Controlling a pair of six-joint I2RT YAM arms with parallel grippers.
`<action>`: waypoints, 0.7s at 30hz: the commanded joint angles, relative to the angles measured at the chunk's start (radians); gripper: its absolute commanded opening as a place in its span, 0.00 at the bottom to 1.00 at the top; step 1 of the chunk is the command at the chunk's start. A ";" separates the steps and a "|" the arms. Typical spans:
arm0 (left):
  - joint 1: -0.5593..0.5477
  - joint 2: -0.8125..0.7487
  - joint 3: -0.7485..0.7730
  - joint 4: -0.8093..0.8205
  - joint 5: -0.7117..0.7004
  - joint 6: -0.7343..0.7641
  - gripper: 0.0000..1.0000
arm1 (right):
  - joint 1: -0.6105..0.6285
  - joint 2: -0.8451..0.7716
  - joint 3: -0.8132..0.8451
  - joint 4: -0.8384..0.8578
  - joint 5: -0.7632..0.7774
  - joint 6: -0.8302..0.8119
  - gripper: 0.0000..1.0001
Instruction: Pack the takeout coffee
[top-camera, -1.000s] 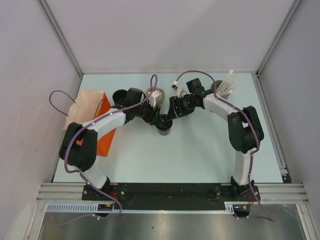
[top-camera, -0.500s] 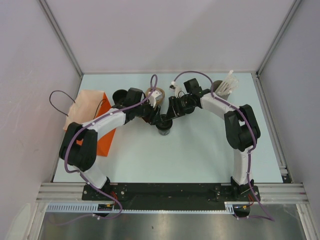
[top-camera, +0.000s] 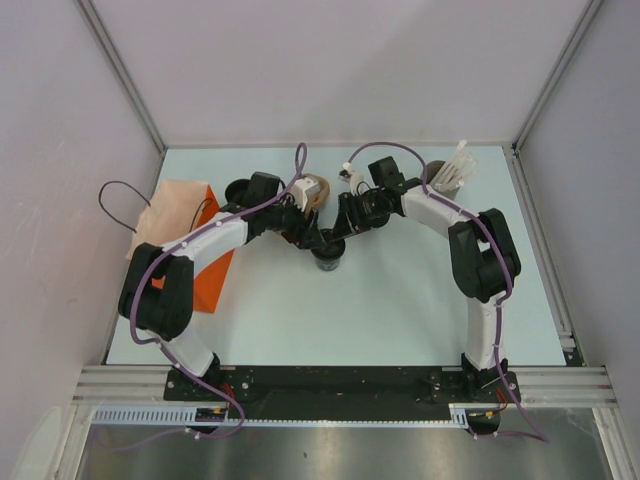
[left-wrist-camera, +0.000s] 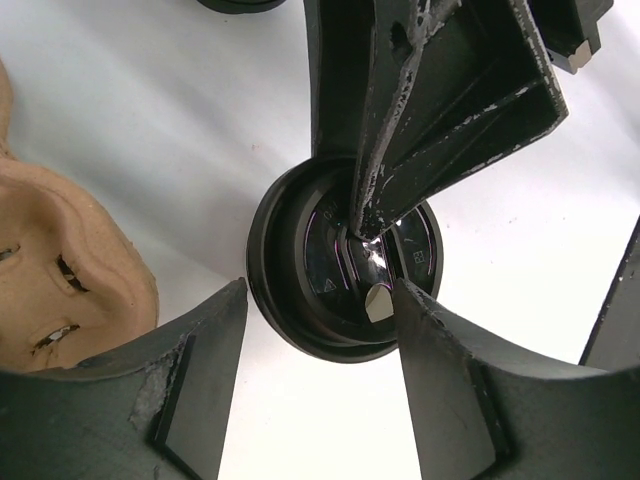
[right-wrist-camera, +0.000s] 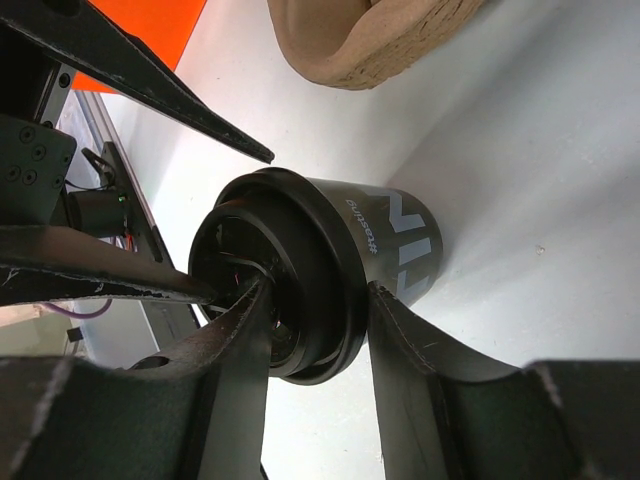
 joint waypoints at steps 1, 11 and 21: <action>0.008 -0.005 0.029 0.004 0.040 -0.019 0.66 | 0.022 0.010 0.009 -0.026 0.043 -0.030 0.43; 0.067 -0.059 0.032 0.050 0.084 -0.065 0.68 | 0.042 -0.004 0.005 -0.041 0.087 -0.056 0.43; 0.127 -0.050 0.002 -0.011 0.086 -0.030 0.66 | 0.054 -0.019 0.003 -0.042 0.112 -0.072 0.43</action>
